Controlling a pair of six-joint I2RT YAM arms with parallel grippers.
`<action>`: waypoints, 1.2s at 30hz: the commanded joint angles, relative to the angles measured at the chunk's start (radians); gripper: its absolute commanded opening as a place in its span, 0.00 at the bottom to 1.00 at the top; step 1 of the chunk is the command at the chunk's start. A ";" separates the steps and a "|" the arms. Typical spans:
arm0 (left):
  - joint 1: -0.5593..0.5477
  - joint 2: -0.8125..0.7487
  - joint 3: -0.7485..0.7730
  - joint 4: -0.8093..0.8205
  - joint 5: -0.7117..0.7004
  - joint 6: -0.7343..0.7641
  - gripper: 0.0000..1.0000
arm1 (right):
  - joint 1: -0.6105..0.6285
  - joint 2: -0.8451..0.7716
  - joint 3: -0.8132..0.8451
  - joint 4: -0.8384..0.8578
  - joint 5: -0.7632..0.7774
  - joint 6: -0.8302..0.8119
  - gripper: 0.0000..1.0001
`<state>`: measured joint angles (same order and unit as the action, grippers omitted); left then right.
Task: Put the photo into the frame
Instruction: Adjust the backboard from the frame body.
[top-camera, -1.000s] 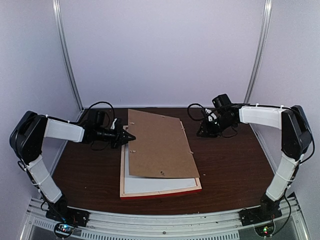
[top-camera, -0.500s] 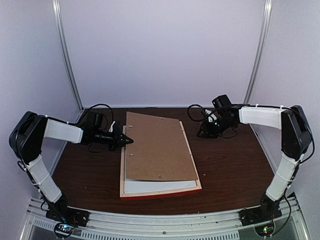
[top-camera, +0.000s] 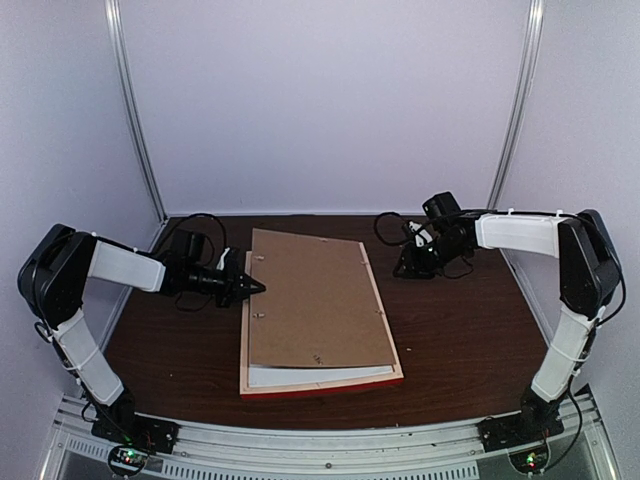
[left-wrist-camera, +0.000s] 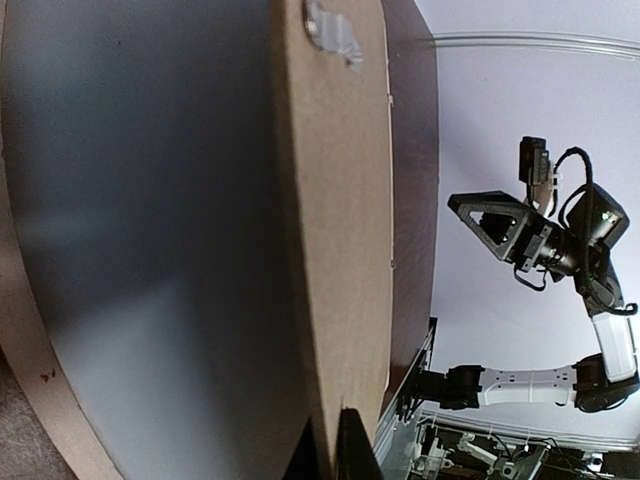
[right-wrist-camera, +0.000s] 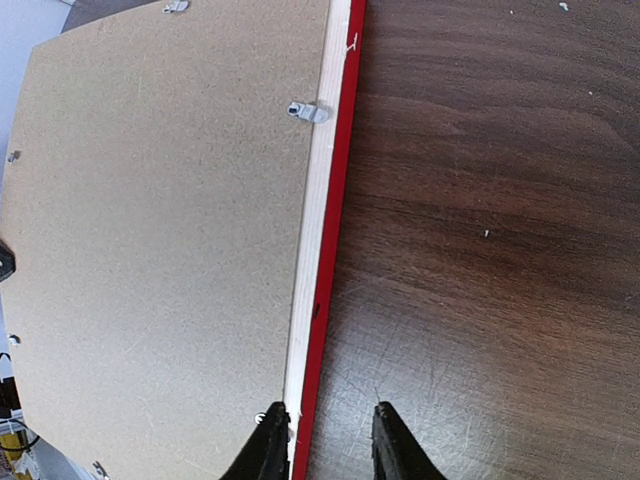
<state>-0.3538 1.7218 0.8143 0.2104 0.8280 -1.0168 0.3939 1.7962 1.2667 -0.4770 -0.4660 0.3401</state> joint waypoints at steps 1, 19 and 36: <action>-0.004 0.006 -0.038 -0.110 -0.050 0.076 0.00 | 0.000 0.008 -0.010 0.005 0.029 -0.010 0.30; -0.004 -0.010 -0.046 -0.171 -0.085 0.114 0.00 | 0.005 0.015 -0.003 0.002 0.029 -0.014 0.31; -0.004 -0.005 -0.066 -0.158 -0.091 0.113 0.00 | 0.006 0.013 -0.007 0.000 0.033 -0.017 0.33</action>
<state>-0.3542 1.7016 0.7868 0.1745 0.8288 -0.9741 0.3958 1.8034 1.2667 -0.4770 -0.4618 0.3359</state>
